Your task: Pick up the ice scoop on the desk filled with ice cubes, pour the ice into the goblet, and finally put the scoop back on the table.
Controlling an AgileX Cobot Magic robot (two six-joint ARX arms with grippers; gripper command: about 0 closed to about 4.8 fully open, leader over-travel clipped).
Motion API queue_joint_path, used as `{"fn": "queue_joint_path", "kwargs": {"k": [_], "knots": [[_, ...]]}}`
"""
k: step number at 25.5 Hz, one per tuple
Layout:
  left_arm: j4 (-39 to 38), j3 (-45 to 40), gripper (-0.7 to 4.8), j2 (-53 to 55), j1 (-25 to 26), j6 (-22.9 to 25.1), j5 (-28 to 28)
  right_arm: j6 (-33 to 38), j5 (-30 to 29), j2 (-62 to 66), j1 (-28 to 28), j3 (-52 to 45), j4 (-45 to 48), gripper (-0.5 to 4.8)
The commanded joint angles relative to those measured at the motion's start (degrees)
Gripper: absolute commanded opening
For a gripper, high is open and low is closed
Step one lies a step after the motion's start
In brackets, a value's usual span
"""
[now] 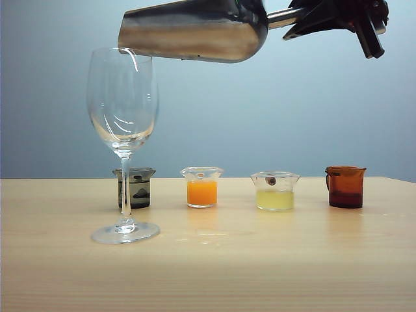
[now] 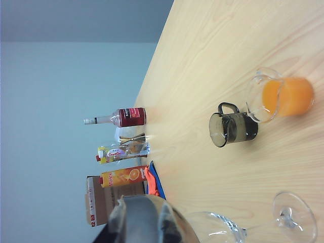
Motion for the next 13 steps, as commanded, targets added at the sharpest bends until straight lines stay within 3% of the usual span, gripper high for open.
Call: {"fn": "queue_joint_path", "kwargs": {"k": [1, 5, 13], "knots": [[0.90, 0.31, -0.05, -0.09, 0.07, 0.24, 0.44, -0.20, 0.04, -0.44, 0.00, 1.18, 1.49, -0.05], [0.90, 0.31, -0.05, -0.09, 0.07, 0.24, 0.44, -3.87, 1.51, -0.42, 0.02, 3.93, -2.73, -0.05], [0.90, 0.31, -0.05, -0.09, 0.07, 0.22, 0.44, -4.28, 1.95, -0.42, 0.02, 4.92, -4.13, -0.05]]}}
